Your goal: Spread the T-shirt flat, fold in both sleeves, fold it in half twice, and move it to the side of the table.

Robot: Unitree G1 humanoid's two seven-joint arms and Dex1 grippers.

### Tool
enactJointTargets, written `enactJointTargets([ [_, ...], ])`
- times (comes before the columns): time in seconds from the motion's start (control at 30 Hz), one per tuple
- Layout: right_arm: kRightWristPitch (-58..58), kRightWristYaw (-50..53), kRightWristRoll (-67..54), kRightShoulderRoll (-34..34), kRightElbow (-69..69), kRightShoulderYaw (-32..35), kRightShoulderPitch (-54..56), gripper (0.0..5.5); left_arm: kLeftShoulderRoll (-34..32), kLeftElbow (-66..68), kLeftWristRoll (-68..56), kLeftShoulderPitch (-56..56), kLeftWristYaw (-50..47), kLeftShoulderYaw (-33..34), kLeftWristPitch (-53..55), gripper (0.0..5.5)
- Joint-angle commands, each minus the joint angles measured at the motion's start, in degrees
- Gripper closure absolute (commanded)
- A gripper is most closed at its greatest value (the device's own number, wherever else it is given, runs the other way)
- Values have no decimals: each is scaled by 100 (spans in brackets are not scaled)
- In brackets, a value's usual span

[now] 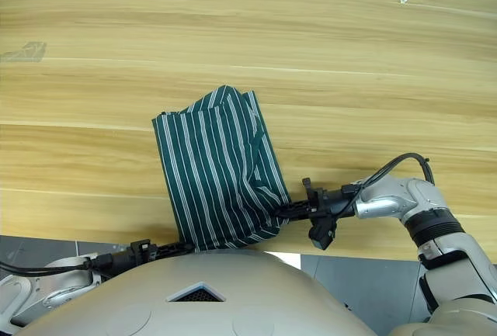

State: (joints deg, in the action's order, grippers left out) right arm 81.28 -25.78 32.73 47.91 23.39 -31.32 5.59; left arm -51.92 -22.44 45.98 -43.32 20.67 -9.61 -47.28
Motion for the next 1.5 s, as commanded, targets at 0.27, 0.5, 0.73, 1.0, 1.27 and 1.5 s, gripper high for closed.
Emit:
enactJointTargets([
  [0.27,-651,-353,-982,220,-423,-273,51,549,528,-167,-1258,1161,418,1066,1155,528],
  [0.5,-802,-492,-1194,384,-714,-277,-161,549,443,-1097,-558,296,597,1469,691,528],
  [0.73,-939,-554,-1232,401,-828,-209,-333,549,561,-1593,-186,190,553,2005,608,534],
  [1.0,-1149,-635,-1490,378,-882,-263,-322,549,693,-930,-154,550,403,1717,509,534],
  [1.27,-5818,-2857,-6480,1301,-3294,-181,-350,549,302,-1048,-2973,-372,1986,1467,2148,534],
  [1.5,-7669,-3651,-7152,1186,-3711,523,-288,549,-30,-1902,-5479,39,2758,2264,3721,535],
])
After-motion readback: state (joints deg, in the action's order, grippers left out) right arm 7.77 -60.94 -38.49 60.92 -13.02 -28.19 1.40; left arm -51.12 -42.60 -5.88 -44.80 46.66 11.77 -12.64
